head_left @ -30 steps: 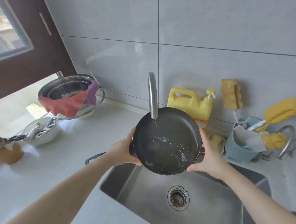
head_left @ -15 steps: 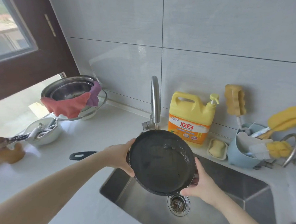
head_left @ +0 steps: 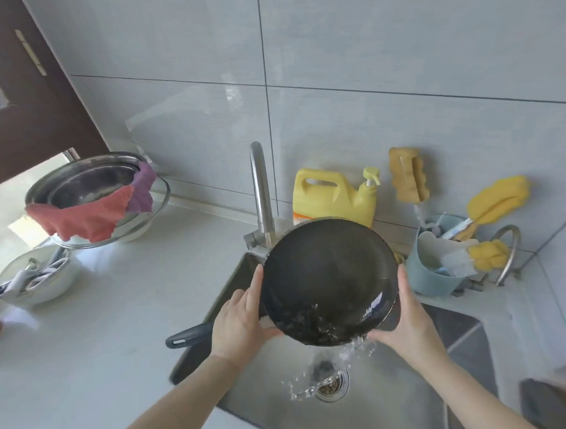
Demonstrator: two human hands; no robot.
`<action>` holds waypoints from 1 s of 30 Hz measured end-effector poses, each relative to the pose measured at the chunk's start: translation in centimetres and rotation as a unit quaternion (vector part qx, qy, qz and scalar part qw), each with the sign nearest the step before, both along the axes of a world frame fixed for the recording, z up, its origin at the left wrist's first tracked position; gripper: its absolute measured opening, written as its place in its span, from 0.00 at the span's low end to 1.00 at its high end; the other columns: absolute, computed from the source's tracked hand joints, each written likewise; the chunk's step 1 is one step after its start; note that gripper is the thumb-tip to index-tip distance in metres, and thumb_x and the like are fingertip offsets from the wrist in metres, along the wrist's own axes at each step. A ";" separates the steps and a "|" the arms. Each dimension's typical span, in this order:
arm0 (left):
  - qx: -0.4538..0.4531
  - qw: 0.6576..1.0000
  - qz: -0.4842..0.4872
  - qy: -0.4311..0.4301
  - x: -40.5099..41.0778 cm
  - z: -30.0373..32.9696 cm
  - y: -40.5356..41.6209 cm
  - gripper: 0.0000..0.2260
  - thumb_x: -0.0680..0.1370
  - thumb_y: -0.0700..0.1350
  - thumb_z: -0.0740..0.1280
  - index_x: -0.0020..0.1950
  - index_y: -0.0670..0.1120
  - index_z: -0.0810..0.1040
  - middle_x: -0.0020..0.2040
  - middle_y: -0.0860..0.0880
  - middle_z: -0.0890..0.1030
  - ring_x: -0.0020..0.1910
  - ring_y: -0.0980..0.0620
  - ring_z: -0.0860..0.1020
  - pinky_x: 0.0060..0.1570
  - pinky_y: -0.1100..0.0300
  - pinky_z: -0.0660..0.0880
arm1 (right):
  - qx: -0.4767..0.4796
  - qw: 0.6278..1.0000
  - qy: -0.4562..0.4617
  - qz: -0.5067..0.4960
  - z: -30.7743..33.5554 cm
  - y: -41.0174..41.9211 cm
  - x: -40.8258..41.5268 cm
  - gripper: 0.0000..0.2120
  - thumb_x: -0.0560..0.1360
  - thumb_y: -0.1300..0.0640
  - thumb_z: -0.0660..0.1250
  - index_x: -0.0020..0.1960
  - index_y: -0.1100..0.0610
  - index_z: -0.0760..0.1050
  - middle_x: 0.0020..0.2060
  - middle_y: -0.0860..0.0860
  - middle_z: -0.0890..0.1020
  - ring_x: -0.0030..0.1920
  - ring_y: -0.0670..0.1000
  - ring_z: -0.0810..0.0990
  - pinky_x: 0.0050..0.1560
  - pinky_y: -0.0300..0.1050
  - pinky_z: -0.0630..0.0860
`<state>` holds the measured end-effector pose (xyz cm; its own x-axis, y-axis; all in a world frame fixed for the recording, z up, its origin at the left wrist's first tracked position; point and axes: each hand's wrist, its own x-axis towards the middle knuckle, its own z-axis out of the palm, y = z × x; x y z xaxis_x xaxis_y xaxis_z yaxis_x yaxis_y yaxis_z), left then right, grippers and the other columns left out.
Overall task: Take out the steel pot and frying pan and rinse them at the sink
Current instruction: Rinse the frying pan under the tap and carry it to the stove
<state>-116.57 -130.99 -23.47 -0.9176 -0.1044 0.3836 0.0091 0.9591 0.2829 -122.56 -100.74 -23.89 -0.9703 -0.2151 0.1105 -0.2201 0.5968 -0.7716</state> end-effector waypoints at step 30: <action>-0.020 0.967 -0.059 0.248 -2.8 6.2 6.0 0.50 0.65 0.65 0.76 0.75 0.41 0.56 0.47 0.45 0.81 0.44 0.48 0.74 0.38 0.54 0.76 | 0.110 0.939 0.302 -0.120 8.5 6.4 -0.2 0.65 0.50 0.55 0.85 0.76 0.57 0.48 0.68 0.63 0.67 0.65 0.64 0.65 0.65 0.64 0.64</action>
<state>-119.34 -124.96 -17.27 -0.6241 0.0132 0.7812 0.2433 0.9534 0.1782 -122.73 -94.31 -15.39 -0.7688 -0.0805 0.6345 -0.4170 0.8152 -0.4019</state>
